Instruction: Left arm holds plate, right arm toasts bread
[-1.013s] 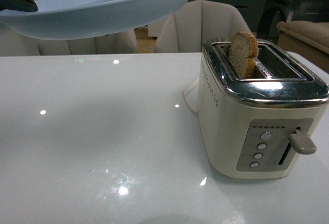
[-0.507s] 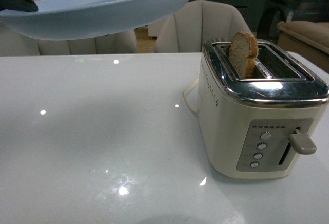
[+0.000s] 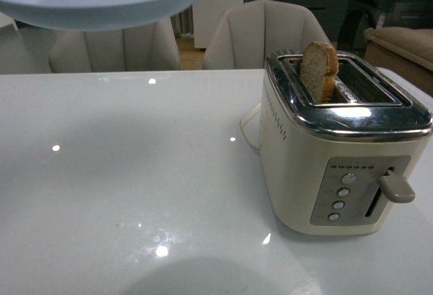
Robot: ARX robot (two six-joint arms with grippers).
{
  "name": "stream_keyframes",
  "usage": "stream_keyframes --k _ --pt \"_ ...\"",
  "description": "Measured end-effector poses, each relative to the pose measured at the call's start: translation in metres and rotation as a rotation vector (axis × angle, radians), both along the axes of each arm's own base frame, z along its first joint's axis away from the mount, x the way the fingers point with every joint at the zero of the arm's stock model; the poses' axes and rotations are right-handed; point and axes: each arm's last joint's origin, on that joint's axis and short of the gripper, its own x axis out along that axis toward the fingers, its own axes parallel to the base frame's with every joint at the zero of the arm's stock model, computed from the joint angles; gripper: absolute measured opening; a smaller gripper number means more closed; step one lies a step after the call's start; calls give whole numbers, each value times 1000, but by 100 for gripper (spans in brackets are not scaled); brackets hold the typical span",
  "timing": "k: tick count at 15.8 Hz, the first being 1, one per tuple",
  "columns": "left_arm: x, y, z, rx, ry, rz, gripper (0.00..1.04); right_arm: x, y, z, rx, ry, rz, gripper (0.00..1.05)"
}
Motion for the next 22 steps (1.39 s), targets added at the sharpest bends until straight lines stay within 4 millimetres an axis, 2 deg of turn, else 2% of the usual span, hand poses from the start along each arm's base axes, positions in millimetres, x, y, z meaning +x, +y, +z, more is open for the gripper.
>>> stream_keyframes --k 1,4,7,11,16,20,22 --pt "-3 15 5 20 -21 116 2 0 0 0 0 0 0 98" --pt "-1 23 -3 3 -18 114 2 0 0 0 0 0 0 98" --pt "8 36 -21 -8 -19 155 2 0 0 0 0 0 -1 98" --pt "18 58 -83 52 51 261 2 0 0 0 0 0 0 98" --pt "22 67 -156 97 217 283 2 0 0 0 0 0 0 98" --pt "26 68 -185 117 282 304 2 0 0 0 0 0 0 98" --pt "35 72 -190 111 290 316 2 0 0 0 0 0 0 98"
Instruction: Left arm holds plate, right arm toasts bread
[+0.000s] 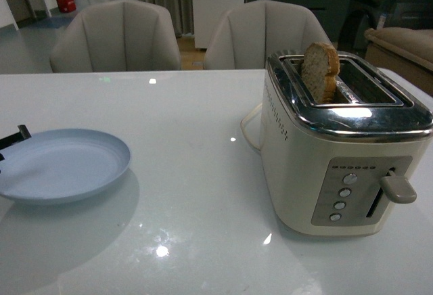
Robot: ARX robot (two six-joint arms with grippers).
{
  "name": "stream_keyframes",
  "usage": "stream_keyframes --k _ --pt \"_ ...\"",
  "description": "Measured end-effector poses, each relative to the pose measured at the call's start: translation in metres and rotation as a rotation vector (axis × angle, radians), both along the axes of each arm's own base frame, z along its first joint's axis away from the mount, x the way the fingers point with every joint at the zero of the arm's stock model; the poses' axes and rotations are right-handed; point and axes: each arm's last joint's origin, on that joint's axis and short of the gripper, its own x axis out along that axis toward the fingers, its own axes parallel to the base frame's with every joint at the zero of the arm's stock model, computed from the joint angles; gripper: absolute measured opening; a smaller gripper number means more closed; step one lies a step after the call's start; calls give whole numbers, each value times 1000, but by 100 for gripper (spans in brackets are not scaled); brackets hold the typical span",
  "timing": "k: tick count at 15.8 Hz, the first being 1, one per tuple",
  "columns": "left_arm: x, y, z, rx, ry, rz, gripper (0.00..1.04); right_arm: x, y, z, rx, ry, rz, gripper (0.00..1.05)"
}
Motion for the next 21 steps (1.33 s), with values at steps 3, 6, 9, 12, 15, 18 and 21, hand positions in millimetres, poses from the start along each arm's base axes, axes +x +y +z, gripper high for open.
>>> stream_keyframes --k 3,6,9,12,15,18,21 --pt "12 12 -2 -22 -16 43 2 0 0 0 0 0 0 98" --pt "17 19 -11 -27 19 60 2 0 0 0 0 0 0 98" --pt "20 20 -13 -30 27 60 2 0 0 0 0 0 0 98" --pt "21 20 -22 -34 63 60 2 0 0 0 0 0 0 98" --pt "21 20 -25 -37 93 58 2 0 0 0 0 0 0 98" --pt "22 17 -27 -36 112 51 2 0 0 0 0 0 0 98" --pt "22 14 -28 -17 125 26 12 0 0 0 0 0 0 98"
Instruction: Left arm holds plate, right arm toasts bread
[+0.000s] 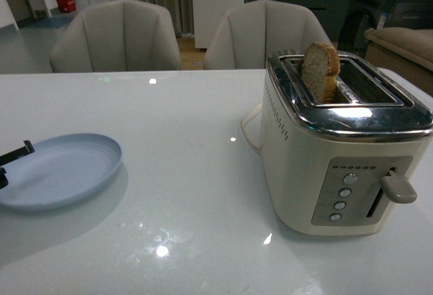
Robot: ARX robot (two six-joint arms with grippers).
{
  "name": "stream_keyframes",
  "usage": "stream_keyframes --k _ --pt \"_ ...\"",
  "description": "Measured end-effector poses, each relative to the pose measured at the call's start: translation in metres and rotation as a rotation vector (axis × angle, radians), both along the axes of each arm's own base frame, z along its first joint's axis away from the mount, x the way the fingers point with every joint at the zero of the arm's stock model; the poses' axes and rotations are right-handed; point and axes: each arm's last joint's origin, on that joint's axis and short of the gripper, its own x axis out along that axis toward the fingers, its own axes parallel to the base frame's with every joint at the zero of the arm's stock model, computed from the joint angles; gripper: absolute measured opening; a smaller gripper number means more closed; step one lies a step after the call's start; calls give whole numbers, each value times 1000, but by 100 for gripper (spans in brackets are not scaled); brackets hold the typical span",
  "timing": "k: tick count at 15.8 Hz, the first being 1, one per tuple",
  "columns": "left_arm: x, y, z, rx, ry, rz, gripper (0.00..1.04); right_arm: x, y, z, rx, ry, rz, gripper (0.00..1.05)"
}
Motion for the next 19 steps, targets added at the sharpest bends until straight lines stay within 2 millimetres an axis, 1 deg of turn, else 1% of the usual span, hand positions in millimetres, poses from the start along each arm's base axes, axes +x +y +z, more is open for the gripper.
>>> stream_keyframes --k 1,3,7,8,9,11,14,15,16,17,18,19 --pt "-1 -1 -1 7 11 -11 19 0 0 0 0 0 0 98" --pt "-4 -3 -3 32 24 -48 39 0 0 0 0 0 0 98" --pt "-6 -4 -4 53 35 -72 94 0 0 0 0 0 0 98" --pt "-6 -4 -4 51 33 -74 99 0 0 0 0 0 0 98" --pt "-6 -4 -3 46 29 -79 97 0 0 0 0 0 0 98" --pt "-7 -5 6 42 -17 -91 98 0 0 0 0 0 0 98" --pt "-11 -10 44 46 -140 -121 98 0 0 0 0 0 0 98" --pt "-15 -14 64 74 -201 -142 98 0 0 0 0 0 0 98" --pt "-17 -18 79 93 -237 -163 98 0 0 0 0 0 0 98" --pt "-20 -24 101 130 -295 -191 98 0 0 0 0 0 0 98" --pt "-26 -34 132 175 -373 -234 98 0 0 0 0 0 0 98" --pt "-31 -41 151 197 -417 -270 98 0 0 0 0 0 0 98"
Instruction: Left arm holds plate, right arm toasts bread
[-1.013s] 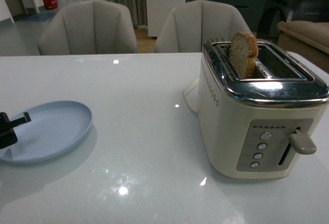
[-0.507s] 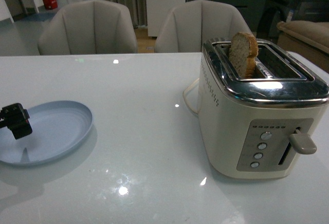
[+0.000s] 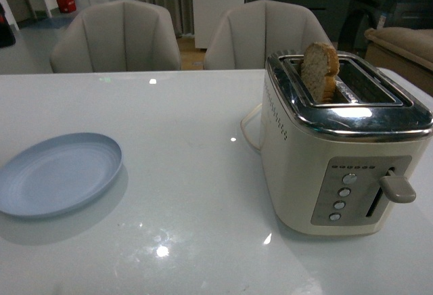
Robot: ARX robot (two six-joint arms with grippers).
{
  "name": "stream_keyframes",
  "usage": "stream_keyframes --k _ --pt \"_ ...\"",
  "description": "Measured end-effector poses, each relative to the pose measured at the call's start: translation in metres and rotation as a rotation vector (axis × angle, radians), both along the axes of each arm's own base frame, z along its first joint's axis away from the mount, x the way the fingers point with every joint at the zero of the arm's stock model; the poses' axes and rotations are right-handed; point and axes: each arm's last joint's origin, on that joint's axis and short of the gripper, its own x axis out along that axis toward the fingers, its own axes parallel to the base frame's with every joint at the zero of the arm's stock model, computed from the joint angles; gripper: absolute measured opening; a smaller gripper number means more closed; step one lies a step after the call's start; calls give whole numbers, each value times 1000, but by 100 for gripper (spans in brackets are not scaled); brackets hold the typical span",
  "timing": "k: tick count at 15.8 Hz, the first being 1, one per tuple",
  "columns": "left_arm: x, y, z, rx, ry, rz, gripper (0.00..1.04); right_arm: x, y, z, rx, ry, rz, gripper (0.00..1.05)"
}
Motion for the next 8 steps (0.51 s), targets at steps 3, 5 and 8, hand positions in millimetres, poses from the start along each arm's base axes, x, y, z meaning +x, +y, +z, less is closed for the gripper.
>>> stream_keyframes --k 3,5,8 --pt "-6 -7 13 38 -7 -26 98 0 0 0 0 0 0 98" --pt "-6 -7 13 40 -4 -28 98 0 0 0 0 0 0 98" --pt "-6 -9 13 40 -4 -34 98 0 0 0 0 0 0 98"
